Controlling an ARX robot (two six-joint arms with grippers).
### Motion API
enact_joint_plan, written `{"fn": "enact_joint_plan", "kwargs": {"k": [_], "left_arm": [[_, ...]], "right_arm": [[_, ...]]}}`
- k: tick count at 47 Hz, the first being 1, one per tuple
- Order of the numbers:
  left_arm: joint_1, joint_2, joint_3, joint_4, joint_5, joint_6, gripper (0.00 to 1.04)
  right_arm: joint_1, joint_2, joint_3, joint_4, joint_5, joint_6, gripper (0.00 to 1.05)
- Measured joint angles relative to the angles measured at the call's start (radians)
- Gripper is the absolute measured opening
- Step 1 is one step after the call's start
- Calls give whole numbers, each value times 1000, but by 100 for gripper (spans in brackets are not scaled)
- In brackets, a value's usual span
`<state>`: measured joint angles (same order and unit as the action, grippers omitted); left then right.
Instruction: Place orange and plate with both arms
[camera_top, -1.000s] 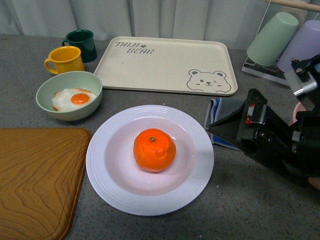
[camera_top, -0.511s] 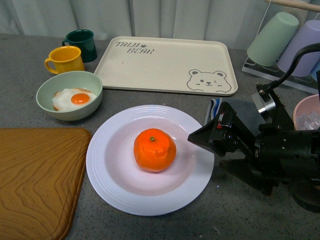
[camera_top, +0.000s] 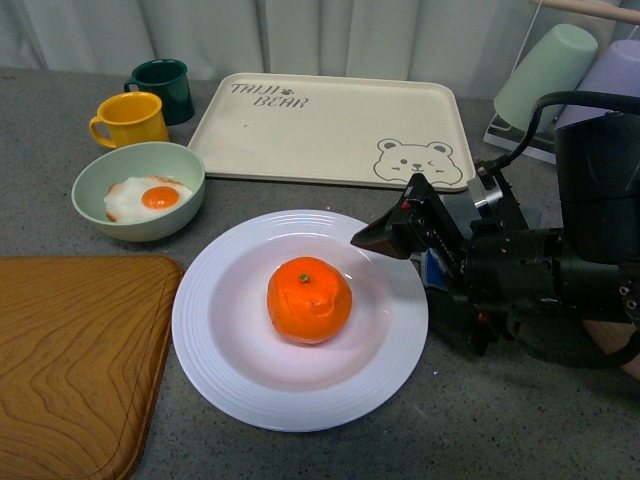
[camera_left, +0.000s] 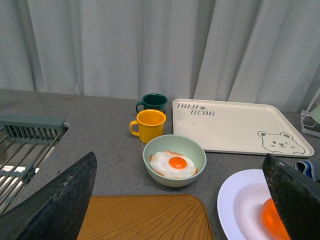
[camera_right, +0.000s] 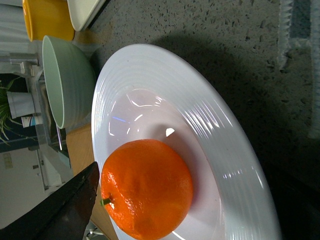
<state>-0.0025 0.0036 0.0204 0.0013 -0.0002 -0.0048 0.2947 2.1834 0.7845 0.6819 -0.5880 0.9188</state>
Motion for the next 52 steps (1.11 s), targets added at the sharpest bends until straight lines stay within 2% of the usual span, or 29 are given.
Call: {"fn": "enact_joint_plan", "kwargs": {"k": [20, 35, 38, 44, 48, 52], "left_arm": [[0, 0, 0, 0, 0, 0, 98], [0, 0, 0, 0, 0, 0, 98], [0, 0, 0, 0, 0, 0, 98], [0, 0, 0, 0, 0, 0, 98], [0, 0, 0, 0, 0, 0, 98], [0, 0, 0, 0, 0, 0, 98]], "right_arm": [[34, 43, 81, -105, -24, 13, 94], [34, 70, 92, -137, -2, 38, 45], [35, 74, 92, -147, 4, 38, 31], [35, 76, 92, -153, -5, 32, 12], [35, 70, 102, -157, -15, 18, 5], [35, 69, 104, -154, -8, 8, 4]]}}
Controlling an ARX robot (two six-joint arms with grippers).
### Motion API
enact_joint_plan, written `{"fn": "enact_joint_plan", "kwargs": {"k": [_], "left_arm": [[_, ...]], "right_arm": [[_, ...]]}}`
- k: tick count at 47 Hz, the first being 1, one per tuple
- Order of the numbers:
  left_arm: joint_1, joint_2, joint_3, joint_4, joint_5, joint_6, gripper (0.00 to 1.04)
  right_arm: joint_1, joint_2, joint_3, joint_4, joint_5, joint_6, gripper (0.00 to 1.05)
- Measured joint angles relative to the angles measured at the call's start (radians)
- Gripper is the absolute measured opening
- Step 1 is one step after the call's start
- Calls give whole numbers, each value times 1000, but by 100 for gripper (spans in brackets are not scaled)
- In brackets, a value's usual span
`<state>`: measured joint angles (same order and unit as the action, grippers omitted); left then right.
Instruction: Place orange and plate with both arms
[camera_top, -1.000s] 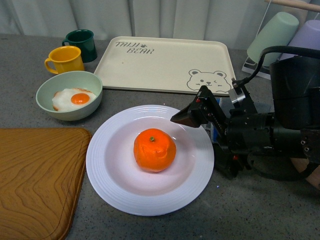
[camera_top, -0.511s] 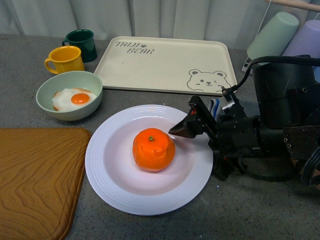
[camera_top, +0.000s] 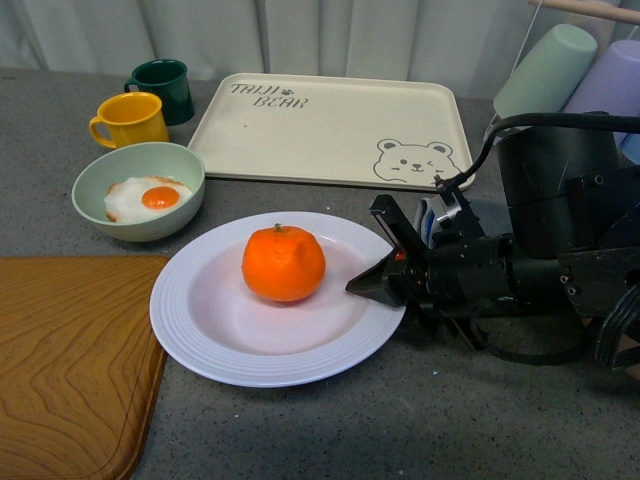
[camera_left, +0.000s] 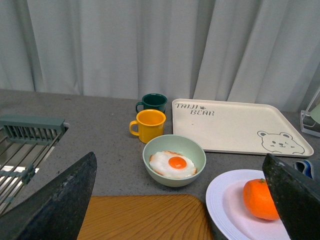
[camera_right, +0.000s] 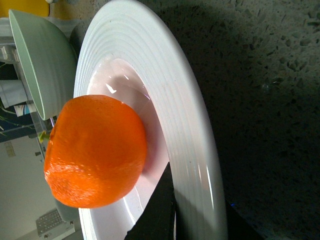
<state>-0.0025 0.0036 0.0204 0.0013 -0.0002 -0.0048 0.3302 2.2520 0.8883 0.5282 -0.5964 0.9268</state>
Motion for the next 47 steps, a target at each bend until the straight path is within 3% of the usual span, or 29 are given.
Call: {"fn": "enact_joint_plan", "kwargs": {"k": [10, 22, 47], "left_arm": [[0, 0, 0, 0, 0, 0, 98], [0, 0, 0, 0, 0, 0, 98], [0, 0, 0, 0, 0, 0, 98]], "right_arm": [[2, 0, -26, 92, 11, -40, 4], [-13, -13, -76, 315, -33, 13, 4], [-58, 56, 295, 71, -6, 26, 4]]}}
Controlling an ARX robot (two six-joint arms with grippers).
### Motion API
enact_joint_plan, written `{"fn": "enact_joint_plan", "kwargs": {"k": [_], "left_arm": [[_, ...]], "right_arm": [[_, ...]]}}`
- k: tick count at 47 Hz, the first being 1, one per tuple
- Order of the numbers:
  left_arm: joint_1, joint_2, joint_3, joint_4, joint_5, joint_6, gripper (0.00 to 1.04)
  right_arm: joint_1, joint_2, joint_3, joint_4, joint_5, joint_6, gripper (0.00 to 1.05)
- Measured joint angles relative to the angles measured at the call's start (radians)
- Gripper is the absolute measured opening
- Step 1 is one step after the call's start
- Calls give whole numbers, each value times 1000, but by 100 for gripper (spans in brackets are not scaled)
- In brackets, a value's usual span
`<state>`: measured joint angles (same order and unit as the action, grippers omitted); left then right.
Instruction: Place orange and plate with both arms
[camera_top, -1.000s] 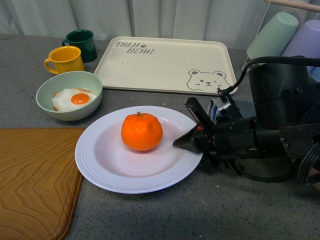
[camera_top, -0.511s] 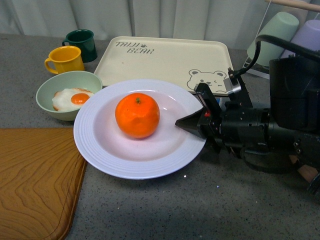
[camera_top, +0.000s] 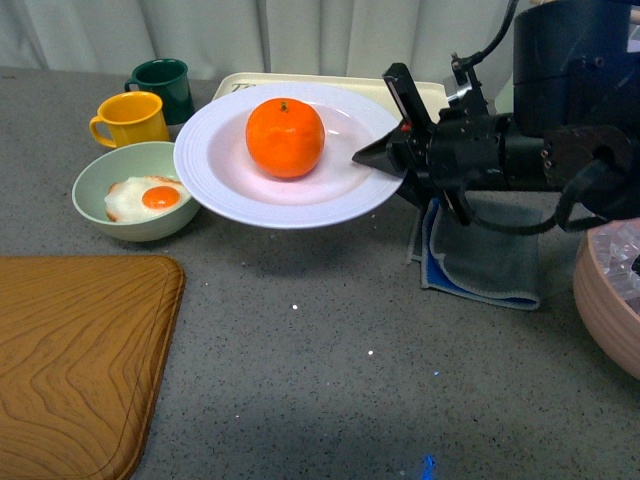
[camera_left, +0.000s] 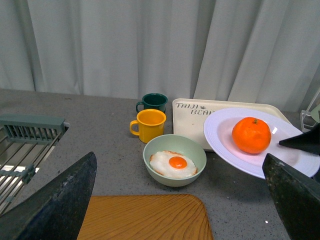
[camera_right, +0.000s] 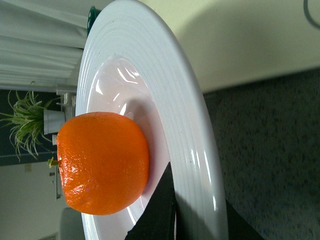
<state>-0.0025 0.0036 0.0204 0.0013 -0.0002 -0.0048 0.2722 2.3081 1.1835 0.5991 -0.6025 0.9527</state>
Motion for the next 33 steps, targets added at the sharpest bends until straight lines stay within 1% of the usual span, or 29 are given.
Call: {"fn": "enact_joint_plan", "kwargs": {"k": [14, 22, 25, 33], "left_arm": [[0, 0, 0, 0, 0, 0, 98], [0, 0, 0, 0, 0, 0, 98], [0, 0, 0, 0, 0, 0, 98], [0, 0, 0, 0, 0, 0, 98]], "right_arm": [[-4, 223, 475, -324, 37, -34, 4], [-5, 339, 743, -502, 89, -46, 4], [-6, 373, 821, -570, 103, -58, 4], [-11, 432, 941, -687, 153, -86, 4]]}}
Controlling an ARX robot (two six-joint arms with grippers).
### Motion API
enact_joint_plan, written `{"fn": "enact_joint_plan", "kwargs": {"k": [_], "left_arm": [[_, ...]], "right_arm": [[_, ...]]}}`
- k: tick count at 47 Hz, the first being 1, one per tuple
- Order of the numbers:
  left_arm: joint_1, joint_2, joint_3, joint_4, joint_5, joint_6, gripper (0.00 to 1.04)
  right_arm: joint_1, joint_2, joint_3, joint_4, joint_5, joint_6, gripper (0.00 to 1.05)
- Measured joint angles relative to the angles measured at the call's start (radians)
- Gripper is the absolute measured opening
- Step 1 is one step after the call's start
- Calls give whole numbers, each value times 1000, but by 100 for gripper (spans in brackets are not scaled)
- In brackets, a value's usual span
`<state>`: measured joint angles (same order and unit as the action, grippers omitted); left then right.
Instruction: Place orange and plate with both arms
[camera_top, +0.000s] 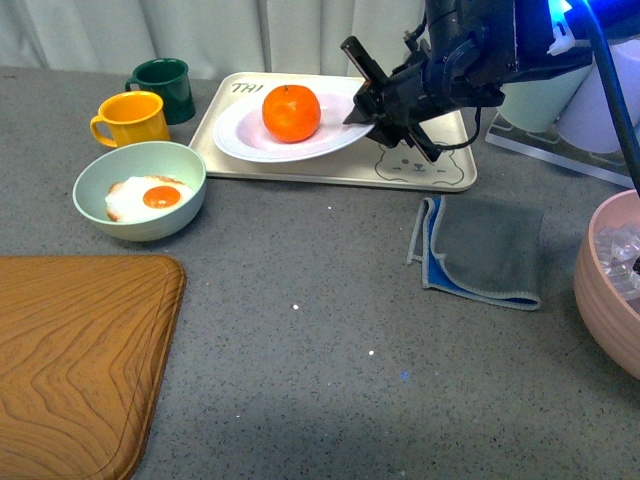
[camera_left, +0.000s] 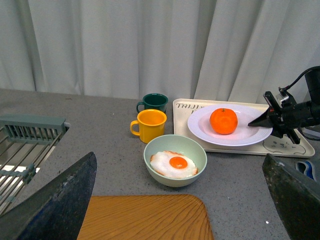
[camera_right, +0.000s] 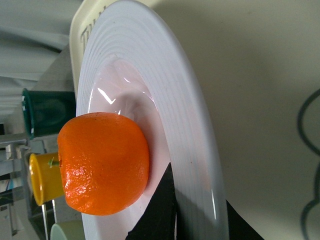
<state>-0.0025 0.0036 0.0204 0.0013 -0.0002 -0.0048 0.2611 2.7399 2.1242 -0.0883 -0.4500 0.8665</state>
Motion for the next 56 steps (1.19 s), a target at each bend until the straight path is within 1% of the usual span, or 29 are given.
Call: {"fn": "enact_joint_plan", "kwargs": {"k": [3, 4, 8, 13, 17, 18, 20, 22, 23, 26, 27, 30, 35, 37, 38, 39, 40, 42, 44, 45, 47, 48, 51, 56], "left_arm": [[0, 0, 0, 0, 0, 0, 98], [0, 0, 0, 0, 0, 0, 98], [0, 0, 0, 0, 0, 0, 98], [0, 0, 0, 0, 0, 0, 98], [0, 0, 0, 0, 0, 0, 98], [0, 0, 0, 0, 0, 0, 98], [0, 0, 0, 0, 0, 0, 98], [0, 0, 0, 0, 0, 0, 98], [0, 0, 0, 0, 0, 0, 98], [0, 0, 0, 0, 0, 0, 98], [0, 0, 0, 0, 0, 0, 98], [0, 0, 0, 0, 0, 0, 98], [0, 0, 0, 0, 0, 0, 98], [0, 0, 0, 0, 0, 0, 98], [0, 0, 0, 0, 0, 0, 98], [0, 0, 0, 0, 0, 0, 98], [0, 0, 0, 0, 1, 0, 98], [0, 0, 0, 0, 0, 0, 98], [0, 0, 0, 0, 0, 0, 98], [0, 0, 0, 0, 0, 0, 98], [0, 0, 0, 0, 0, 0, 98], [0, 0, 0, 0, 0, 0, 98], [0, 0, 0, 0, 0, 0, 98], [0, 0, 0, 0, 0, 0, 98]], "right_arm": [[-4, 13, 24, -38, 16, -14, 14], [-5, 15, 26, -45, 19, -20, 20], [-8, 15, 25, -46, 28, -34, 36], [-10, 2, -2, -24, 36, -44, 50], [-10, -32, -65, 5, 80, -79, 64], [-10, -38, -73, 5, 83, -82, 66], [-10, -56, -98, 8, 109, -111, 71], [-8, -89, -142, 18, 157, -173, 80], [-7, -111, -165, 18, 197, -220, 86], [-7, -166, -226, 54, 242, -310, 97], [-7, -174, -235, 60, 248, -322, 97], [-6, -227, -294, 100, 303, -406, 95], [0, -342, -441, 231, 402, -568, 95], [5, -386, -533, 379, 492, -645, 92], [7, -415, -612, 535, 574, -697, 86], [8, -435, -666, 634, 623, -735, 83], [8, -468, -756, 775, 671, -763, 78], [-2, -530, -901, 967, 680, -805, 69], [-13, -583, -1007, 1081, 677, -821, 61], [-24, -624, -1079, 1146, 670, -835, 56], [-42, -694, -1186, 1218, 660, -845, 47], [-46, -707, -1205, 1228, 656, -847, 45], [-68, -779, -1309, 1267, 642, -854, 35], [-107, -896, -1502, 1306, 615, -860, 11]]}}
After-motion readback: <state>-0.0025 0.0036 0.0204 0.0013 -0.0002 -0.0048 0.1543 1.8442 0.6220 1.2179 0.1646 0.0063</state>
